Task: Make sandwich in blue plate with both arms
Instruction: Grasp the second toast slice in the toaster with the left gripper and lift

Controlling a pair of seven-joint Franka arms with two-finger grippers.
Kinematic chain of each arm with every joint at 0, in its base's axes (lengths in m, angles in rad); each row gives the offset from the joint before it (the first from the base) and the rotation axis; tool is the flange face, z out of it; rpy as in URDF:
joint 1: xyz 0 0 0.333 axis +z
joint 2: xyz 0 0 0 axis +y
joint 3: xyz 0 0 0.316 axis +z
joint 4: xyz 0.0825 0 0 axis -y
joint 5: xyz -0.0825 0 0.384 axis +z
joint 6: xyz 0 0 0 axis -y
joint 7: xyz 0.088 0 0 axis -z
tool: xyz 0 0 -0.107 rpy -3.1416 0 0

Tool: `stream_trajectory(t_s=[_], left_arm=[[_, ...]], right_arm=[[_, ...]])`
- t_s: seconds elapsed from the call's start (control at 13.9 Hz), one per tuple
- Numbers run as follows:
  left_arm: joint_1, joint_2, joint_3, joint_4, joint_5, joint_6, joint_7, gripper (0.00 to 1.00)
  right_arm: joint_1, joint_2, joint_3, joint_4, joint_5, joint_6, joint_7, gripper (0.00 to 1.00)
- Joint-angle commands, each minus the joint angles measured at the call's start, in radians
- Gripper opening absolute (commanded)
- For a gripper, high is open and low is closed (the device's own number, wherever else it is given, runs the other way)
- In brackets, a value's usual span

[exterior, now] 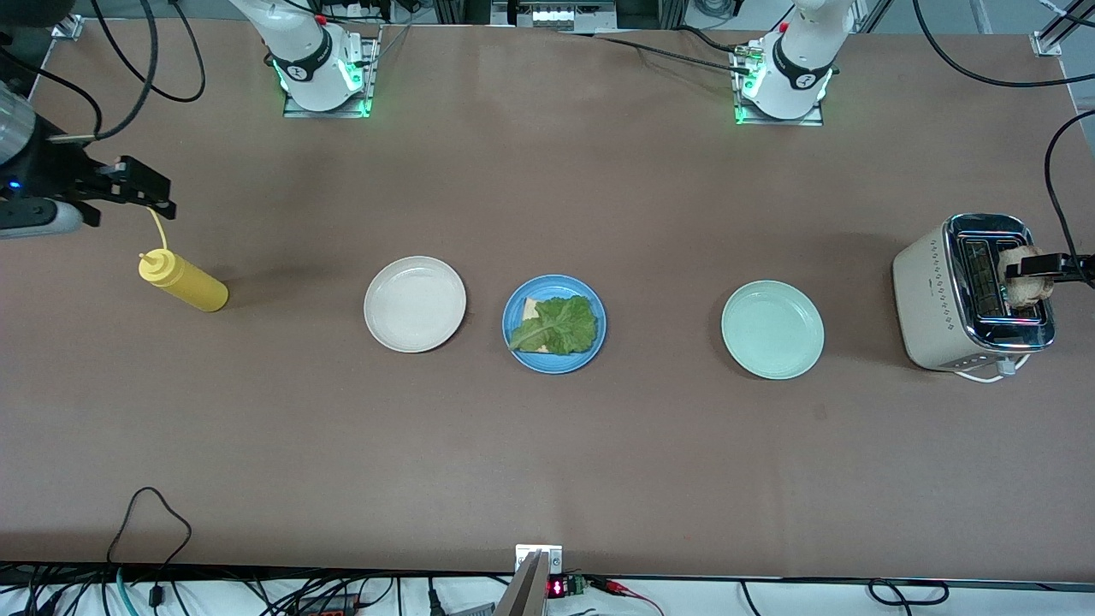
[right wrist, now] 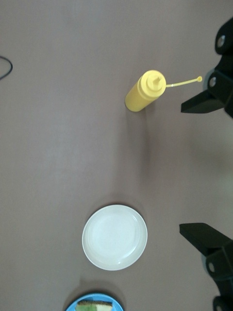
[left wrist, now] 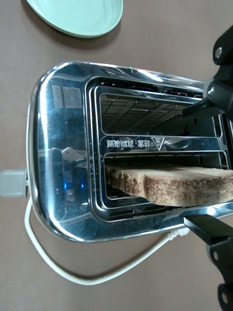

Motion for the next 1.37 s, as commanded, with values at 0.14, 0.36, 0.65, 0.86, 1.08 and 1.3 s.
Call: stream_trajectory(t_s=[0.14,0.36,0.65,0.86,1.08,1.3], left_arm=[[0.011,0.013,-0.007,0.03,0.013,-0.015,0.027,0.07],[0.029,0.013,-0.008,0.03,0.016,-0.016,0.033,0.01],[0.029,-0.037,-0.013,0.041,0.016,-0.057,0.044,0.01],[0.008,-0.066,-0.03,0.249,0.0,-0.288,0.046,0.01],[-0.066,-0.071,-0.073,0.38,-0.005,-0.447,0.034,0.01],[-0.08,-0.125,-0.203,0.374,-0.092,-0.527,-0.089,0.01]], right_arm=[[0.008,0.05,-0.006,0.043,-0.007,-0.03,0.024,1.0],[-0.001,0.062,-0.01,0.05,0.039,-0.03,0.08,1.0],[0.01,0.065,-0.007,0.049,0.043,-0.03,0.17,1.0],[0.011,0.064,-0.007,0.046,0.041,-0.032,0.173,1.0],[0.007,0.064,-0.007,0.043,0.043,-0.035,0.177,1.0],[0.004,0.065,-0.007,0.04,0.044,-0.038,0.182,1.0]])
